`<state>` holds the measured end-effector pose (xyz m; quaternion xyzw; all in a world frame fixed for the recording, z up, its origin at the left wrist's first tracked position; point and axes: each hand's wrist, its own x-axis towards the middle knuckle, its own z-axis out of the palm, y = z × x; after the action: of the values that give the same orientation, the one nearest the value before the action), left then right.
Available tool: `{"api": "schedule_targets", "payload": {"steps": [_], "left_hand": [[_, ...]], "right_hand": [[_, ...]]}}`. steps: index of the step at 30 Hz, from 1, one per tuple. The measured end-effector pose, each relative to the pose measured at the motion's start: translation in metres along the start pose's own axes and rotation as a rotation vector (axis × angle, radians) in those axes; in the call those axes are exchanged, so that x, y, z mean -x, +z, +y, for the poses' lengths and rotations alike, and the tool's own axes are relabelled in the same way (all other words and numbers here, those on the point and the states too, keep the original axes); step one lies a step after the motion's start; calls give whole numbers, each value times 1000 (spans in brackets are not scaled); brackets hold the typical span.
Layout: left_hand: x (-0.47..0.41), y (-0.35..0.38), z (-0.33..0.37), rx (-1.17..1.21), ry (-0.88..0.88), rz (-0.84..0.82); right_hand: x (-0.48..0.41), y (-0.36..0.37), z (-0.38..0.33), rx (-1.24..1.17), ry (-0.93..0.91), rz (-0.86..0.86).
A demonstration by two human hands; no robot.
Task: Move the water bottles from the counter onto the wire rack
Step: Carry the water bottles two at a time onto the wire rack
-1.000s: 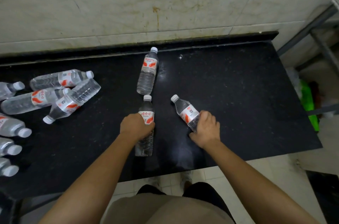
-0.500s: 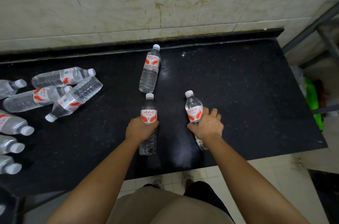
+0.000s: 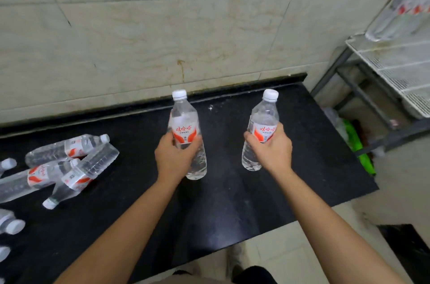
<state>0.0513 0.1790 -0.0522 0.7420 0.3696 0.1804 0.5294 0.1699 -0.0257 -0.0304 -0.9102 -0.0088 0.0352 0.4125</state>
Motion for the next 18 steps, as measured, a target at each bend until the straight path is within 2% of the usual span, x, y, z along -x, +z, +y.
{"api": "schedule_targets", "payload": {"steps": [4, 8, 18], "left_hand": [[4, 14, 55, 133, 174, -62], [20, 41, 104, 208, 292, -156], [103, 148, 212, 268, 550, -261]], "right_hand": [[7, -46, -16, -45, -101, 165], [11, -98, -13, 8, -134, 283], [-7, -249, 53, 23, -179, 476]]}}
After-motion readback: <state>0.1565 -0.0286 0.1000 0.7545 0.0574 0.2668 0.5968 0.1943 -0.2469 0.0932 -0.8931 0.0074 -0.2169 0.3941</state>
